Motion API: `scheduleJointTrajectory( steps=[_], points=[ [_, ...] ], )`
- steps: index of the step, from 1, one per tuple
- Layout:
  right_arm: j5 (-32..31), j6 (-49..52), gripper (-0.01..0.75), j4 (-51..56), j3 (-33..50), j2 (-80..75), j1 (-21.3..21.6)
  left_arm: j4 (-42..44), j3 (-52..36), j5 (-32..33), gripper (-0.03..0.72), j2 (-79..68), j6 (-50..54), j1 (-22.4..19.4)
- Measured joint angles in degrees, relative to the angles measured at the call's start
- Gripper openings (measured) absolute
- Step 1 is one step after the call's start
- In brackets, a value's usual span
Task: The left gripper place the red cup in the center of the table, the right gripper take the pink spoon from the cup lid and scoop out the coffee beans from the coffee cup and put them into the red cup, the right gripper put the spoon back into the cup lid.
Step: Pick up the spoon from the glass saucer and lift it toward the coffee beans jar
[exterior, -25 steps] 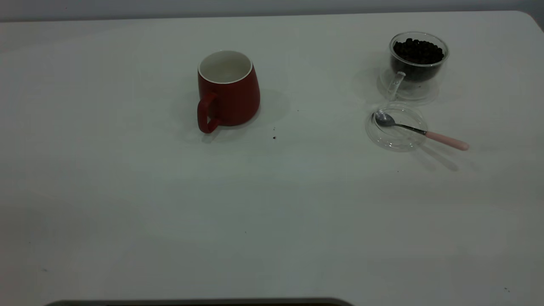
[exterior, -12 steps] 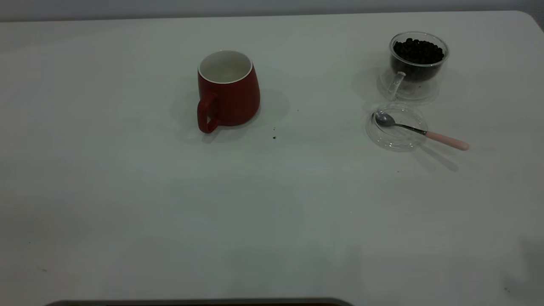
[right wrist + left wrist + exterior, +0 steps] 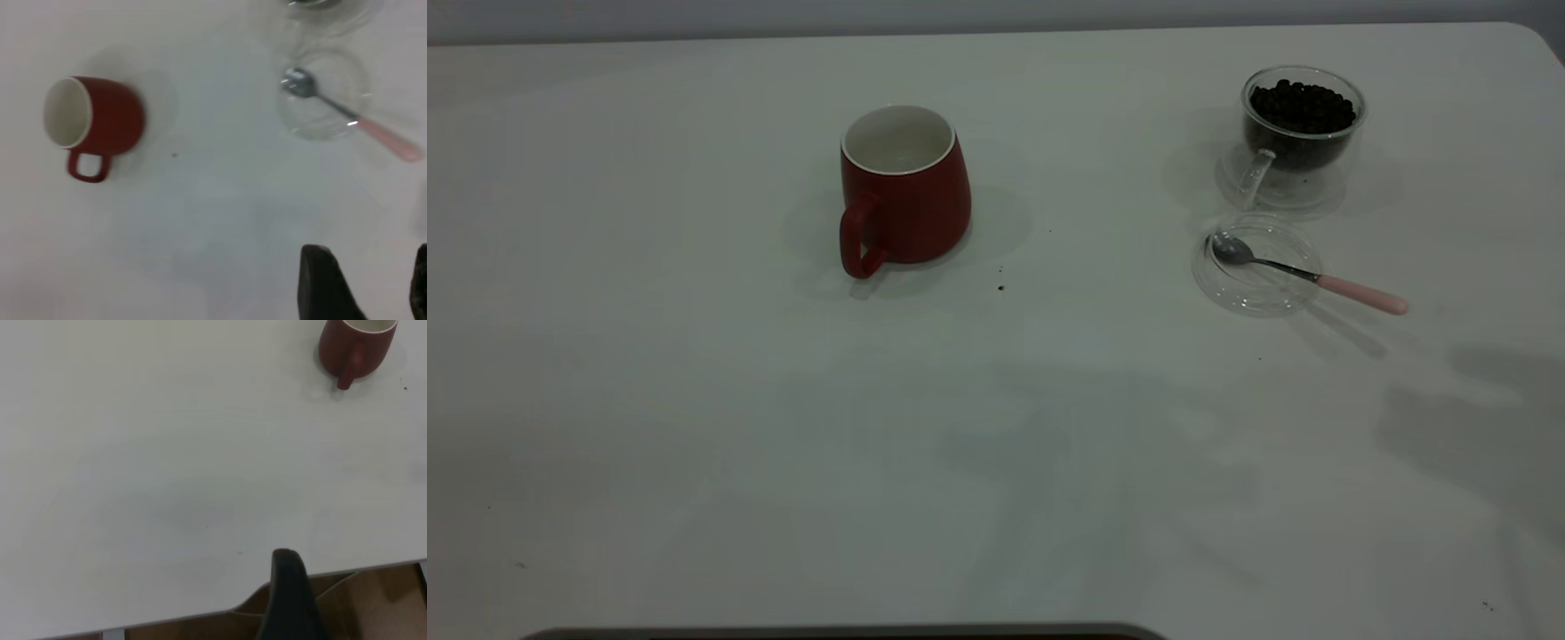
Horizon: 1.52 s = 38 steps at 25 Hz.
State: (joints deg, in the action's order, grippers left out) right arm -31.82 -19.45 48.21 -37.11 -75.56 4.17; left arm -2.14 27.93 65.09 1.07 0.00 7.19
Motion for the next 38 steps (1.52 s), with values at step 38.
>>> scheduleJointTrajectory(
  steps=[38],
  points=[
    [-2.7,-48.3,0.417,55.0,-3.2,-52.4,4.8,0.0,0.0,0.0,0.569,0.0,0.0,0.0]
  ],
)
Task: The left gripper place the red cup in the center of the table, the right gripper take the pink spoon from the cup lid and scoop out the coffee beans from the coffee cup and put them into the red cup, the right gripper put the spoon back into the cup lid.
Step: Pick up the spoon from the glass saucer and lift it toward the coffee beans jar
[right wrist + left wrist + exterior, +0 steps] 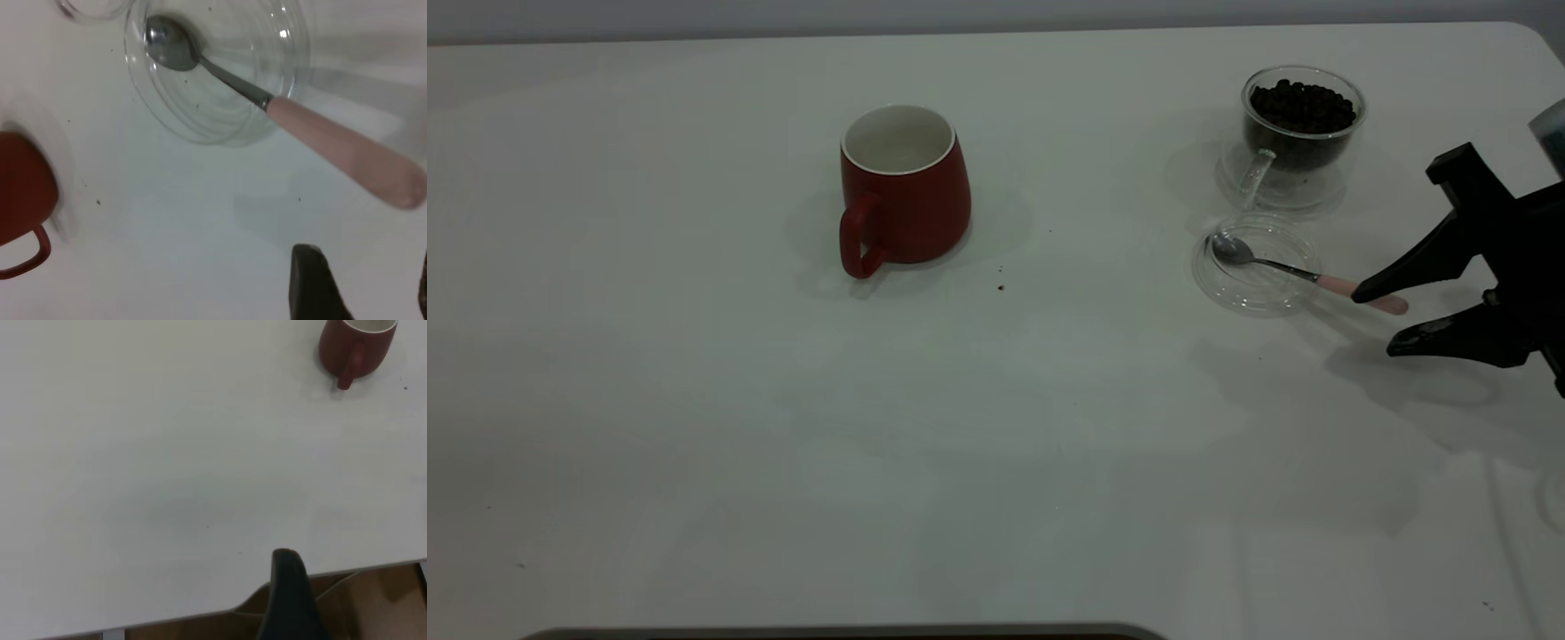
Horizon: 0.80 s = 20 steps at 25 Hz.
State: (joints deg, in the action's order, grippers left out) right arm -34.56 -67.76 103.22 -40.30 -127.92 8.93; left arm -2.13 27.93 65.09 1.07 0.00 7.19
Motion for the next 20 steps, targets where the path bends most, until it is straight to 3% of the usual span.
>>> scheduleJointTrajectory(
  steps=[20],
  points=[
    [-1.5,-6.1,0.418,0.1,-5.0,-4.4,1.2,0.0,0.0,0.0,0.569,0.0,0.0,0.0]
  ],
)
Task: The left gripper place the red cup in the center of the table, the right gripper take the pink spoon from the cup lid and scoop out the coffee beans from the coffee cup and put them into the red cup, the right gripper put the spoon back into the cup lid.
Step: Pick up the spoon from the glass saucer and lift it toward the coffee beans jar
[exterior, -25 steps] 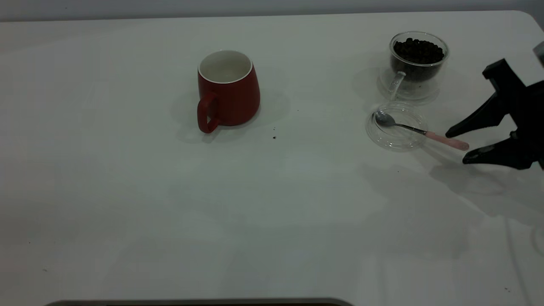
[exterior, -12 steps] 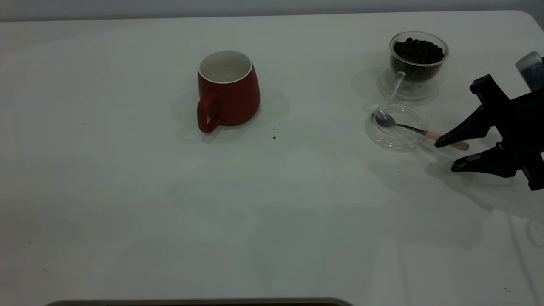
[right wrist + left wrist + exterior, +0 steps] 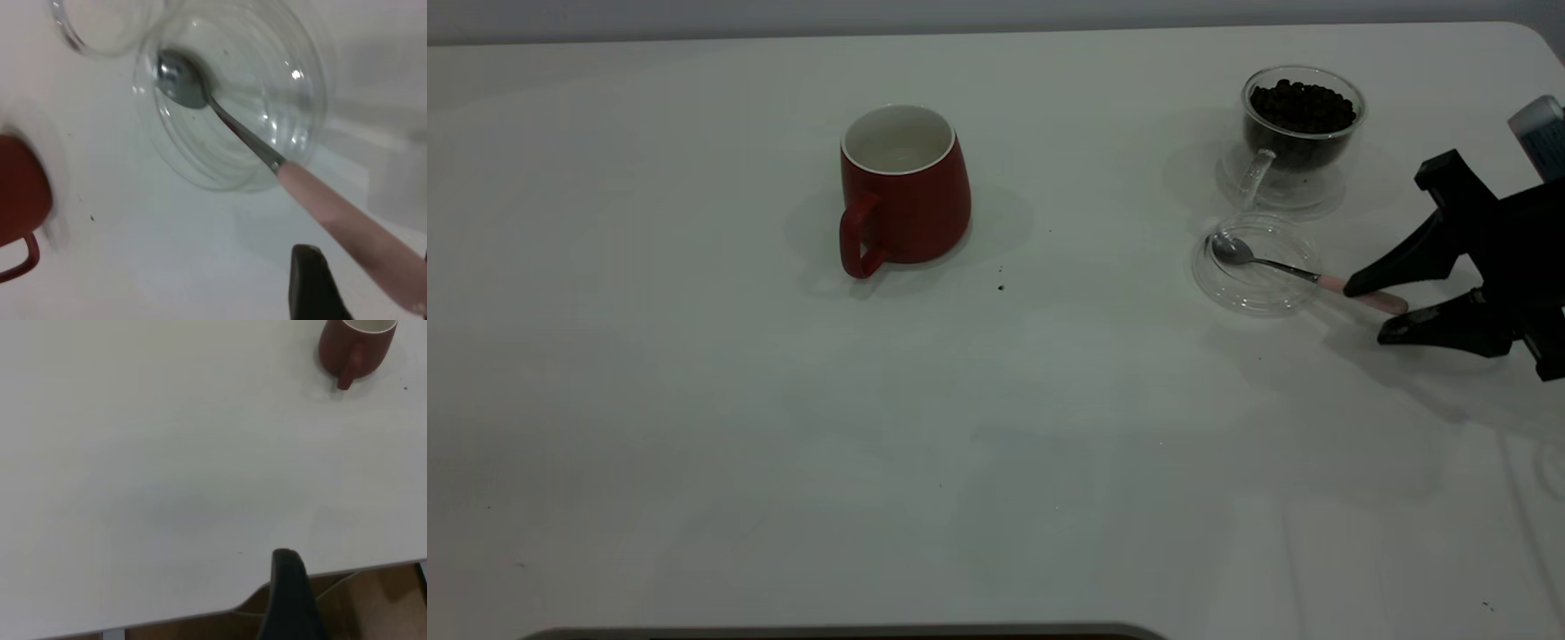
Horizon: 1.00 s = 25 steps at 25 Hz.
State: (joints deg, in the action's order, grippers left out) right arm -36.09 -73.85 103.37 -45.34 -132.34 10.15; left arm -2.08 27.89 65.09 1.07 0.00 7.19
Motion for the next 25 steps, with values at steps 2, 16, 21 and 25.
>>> scheduleJointTrajectory(
  steps=[2,16,21,25],
  points=[
    [-0.1,-0.1,0.418,0.0,-0.5,0.0,0.0,0.0,0.0,0.0,0.569,0.0,0.0,0.0],
    [-0.9,-1.9,0.35,0.0,-1.0,0.0,0.5,0.0,0.0,0.0,0.569,0.0,0.0,0.0],
    [-3.8,-5.3,0.236,0.0,-1.2,0.0,2.9,0.0,0.0,0.0,0.569,0.0,0.0,0.0],
    [-7.1,-7.4,0.165,0.0,-1.2,0.0,4.8,0.0,0.0,0.0,0.569,0.0,0.0,0.0]
  ],
)
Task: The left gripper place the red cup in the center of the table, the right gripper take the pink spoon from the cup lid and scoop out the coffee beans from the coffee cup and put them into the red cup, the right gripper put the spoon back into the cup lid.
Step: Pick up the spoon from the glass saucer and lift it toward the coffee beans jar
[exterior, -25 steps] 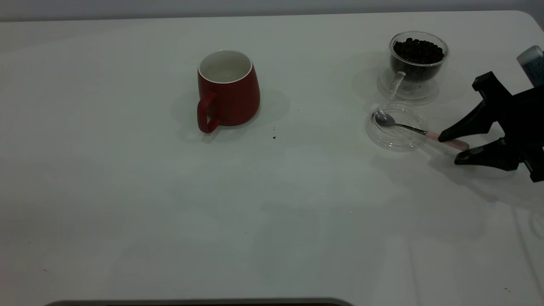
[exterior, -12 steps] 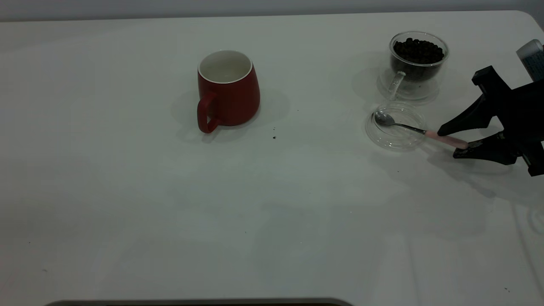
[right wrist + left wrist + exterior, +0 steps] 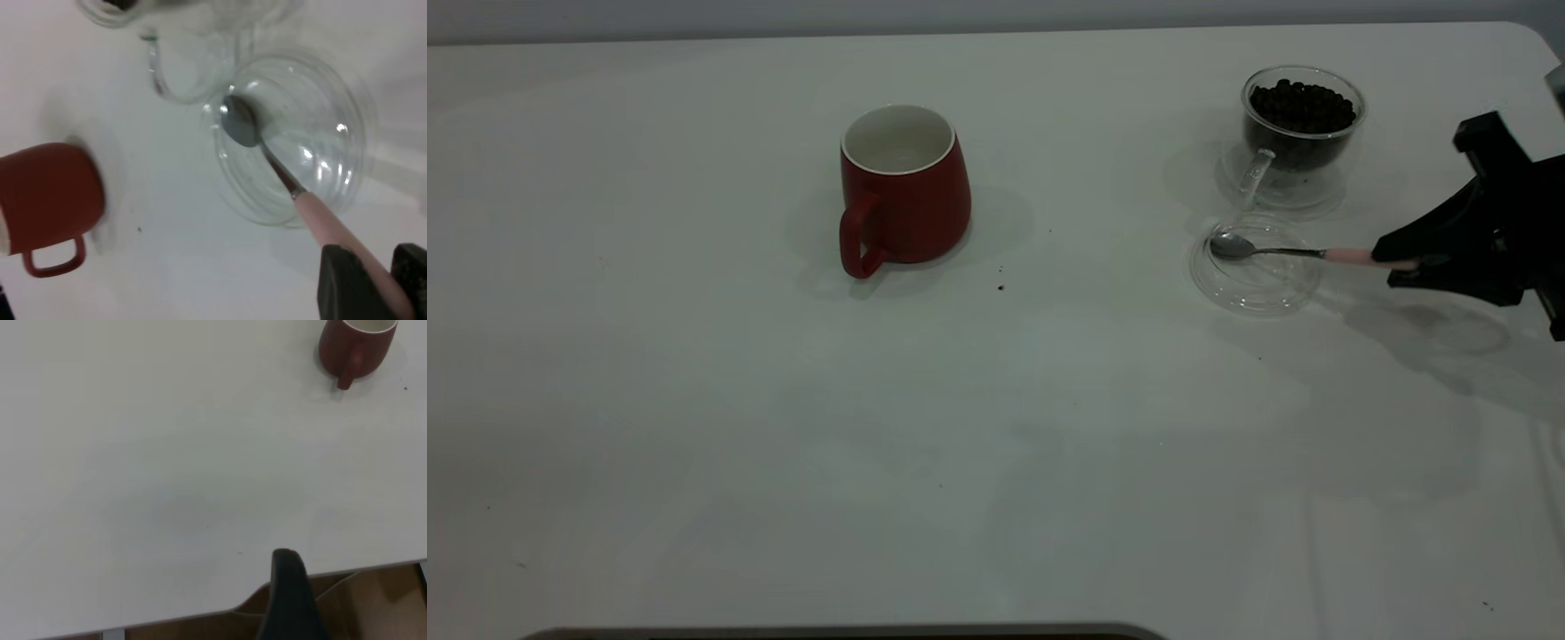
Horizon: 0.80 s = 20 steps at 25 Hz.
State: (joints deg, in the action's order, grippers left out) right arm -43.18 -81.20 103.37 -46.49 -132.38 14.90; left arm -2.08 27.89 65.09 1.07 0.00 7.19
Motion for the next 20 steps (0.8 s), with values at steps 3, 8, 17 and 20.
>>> scheduleJointTrajectory(
  steps=[3,8,17,20],
  points=[
    [-2.6,-2.1,0.135,0.0,0.0,0.0,0.6,0.0,0.0,0.0,0.569,0.0,0.0,0.0],
    [-4.2,-4.0,0.115,-0.3,0.0,0.0,0.7,0.0,0.0,0.0,0.569,0.0,0.0,0.0],
    [-9.1,-4.1,0.115,-6.2,0.0,0.1,2.0,0.0,0.0,0.0,0.569,0.0,0.0,0.0],
    [-9.4,-4.1,0.114,-7.9,0.1,0.9,2.8,0.0,0.0,0.0,0.569,0.0,0.0,0.0]
  ],
)
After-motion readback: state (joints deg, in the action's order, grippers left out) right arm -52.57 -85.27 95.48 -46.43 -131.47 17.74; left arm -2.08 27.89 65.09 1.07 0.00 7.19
